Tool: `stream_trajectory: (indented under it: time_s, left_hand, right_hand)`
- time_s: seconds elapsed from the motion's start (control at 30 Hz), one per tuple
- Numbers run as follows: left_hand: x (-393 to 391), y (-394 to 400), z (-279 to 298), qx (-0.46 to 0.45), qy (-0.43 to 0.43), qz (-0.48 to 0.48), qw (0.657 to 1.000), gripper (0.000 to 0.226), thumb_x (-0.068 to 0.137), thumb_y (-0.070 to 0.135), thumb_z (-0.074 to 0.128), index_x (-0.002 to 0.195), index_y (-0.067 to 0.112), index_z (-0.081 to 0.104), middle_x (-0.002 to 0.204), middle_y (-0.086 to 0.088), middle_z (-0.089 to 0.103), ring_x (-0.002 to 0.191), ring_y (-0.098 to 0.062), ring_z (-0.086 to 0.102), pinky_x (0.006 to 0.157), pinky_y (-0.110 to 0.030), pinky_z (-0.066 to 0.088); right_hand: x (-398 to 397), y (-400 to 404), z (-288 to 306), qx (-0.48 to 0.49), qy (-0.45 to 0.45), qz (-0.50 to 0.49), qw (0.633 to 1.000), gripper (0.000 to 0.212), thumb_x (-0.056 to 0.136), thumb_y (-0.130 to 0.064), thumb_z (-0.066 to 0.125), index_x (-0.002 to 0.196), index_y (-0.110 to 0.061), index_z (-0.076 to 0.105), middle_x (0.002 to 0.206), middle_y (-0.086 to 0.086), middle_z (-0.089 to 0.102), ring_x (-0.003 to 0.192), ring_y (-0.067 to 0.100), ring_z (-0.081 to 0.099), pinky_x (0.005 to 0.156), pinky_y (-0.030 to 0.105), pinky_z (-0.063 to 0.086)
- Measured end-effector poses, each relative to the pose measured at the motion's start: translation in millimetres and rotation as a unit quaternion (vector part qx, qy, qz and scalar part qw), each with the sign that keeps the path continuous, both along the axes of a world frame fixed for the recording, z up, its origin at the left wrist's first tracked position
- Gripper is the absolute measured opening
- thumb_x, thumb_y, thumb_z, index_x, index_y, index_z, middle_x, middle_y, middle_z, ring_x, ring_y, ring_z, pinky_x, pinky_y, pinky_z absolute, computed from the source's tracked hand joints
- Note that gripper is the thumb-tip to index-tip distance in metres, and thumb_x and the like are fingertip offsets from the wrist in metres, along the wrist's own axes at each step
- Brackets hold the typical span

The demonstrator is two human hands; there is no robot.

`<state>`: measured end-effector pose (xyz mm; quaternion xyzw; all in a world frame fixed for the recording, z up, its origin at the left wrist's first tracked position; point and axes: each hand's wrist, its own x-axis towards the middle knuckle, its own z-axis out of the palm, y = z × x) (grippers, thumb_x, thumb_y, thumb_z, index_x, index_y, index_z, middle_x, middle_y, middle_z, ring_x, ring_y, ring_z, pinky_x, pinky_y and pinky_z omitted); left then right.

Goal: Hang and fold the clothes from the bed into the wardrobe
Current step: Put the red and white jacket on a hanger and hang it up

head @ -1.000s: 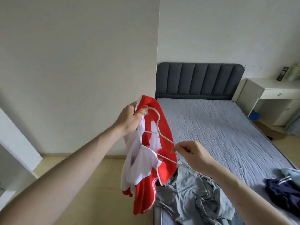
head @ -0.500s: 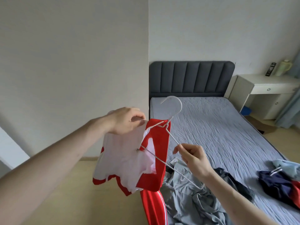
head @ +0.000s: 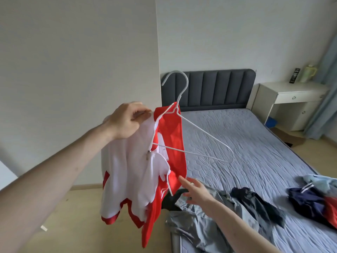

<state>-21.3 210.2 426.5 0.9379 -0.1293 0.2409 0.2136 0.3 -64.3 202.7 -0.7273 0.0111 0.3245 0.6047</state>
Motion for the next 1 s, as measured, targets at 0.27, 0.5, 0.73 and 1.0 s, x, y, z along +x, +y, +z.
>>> stream_trajectory:
  time_s: [0.27, 0.5, 0.73, 1.0]
  left_hand:
    - [-9.1, 16.2, 17.4, 0.028, -0.024, 0.047, 0.998, 0.016, 0.101, 0.018, 0.062, 0.094, 0.027, 0.072, 0.084, 0.009, 0.062, 0.080, -0.011, 0.059, 0.074, -0.029, 0.046]
    - [-22.6, 52.2, -12.0, 0.046, -0.030, 0.119, 0.991, 0.019, 0.097, 0.005, 0.060, 0.095, 0.020, 0.072, 0.083, 0.004, 0.061, 0.080, -0.024, 0.061, 0.071, -0.036, 0.049]
    - [-27.9, 43.4, -24.3, -0.010, -0.008, 0.083, 0.996, 0.032, 0.099, 0.004, 0.056, 0.078, 0.028, 0.059, 0.070, 0.007, 0.057, 0.068, -0.016, 0.052, 0.066, -0.037, 0.046]
    - [-35.7, 25.4, -24.5, -0.105, -0.021, 0.056, 0.993, 0.040, 0.104, 0.013, 0.055, 0.069, 0.032, 0.050, 0.057, 0.005, 0.037, 0.055, -0.012, 0.034, 0.056, -0.033, 0.033]
  right_hand:
    - [41.4, 9.7, 6.7, 0.085, -0.010, -0.187, 0.979, 0.017, 0.101, -0.014, 0.061, 0.084, -0.011, 0.064, 0.051, -0.001, 0.045, 0.037, 0.011, 0.037, 0.036, 0.019, 0.029]
    - [67.4, -36.1, 83.1, 0.109, -0.164, -0.208, 0.958, 0.024, 0.098, -0.001, 0.056, 0.097, -0.012, 0.077, 0.051, -0.002, 0.042, 0.041, 0.010, 0.032, 0.038, 0.020, 0.027]
    - [87.8, -57.4, 122.2, 0.173, -0.072, -0.314, 0.931, 0.018, 0.100, -0.002, 0.054, 0.086, -0.006, 0.064, 0.049, 0.000, 0.038, 0.037, 0.008, 0.028, 0.035, 0.020, 0.019]
    - [89.8, -61.4, 120.3, 0.198, -0.037, -0.343, 0.917, 0.030, 0.102, -0.002, 0.049, 0.074, -0.012, 0.050, 0.042, -0.006, 0.032, 0.033, 0.005, 0.023, 0.033, 0.018, 0.016]
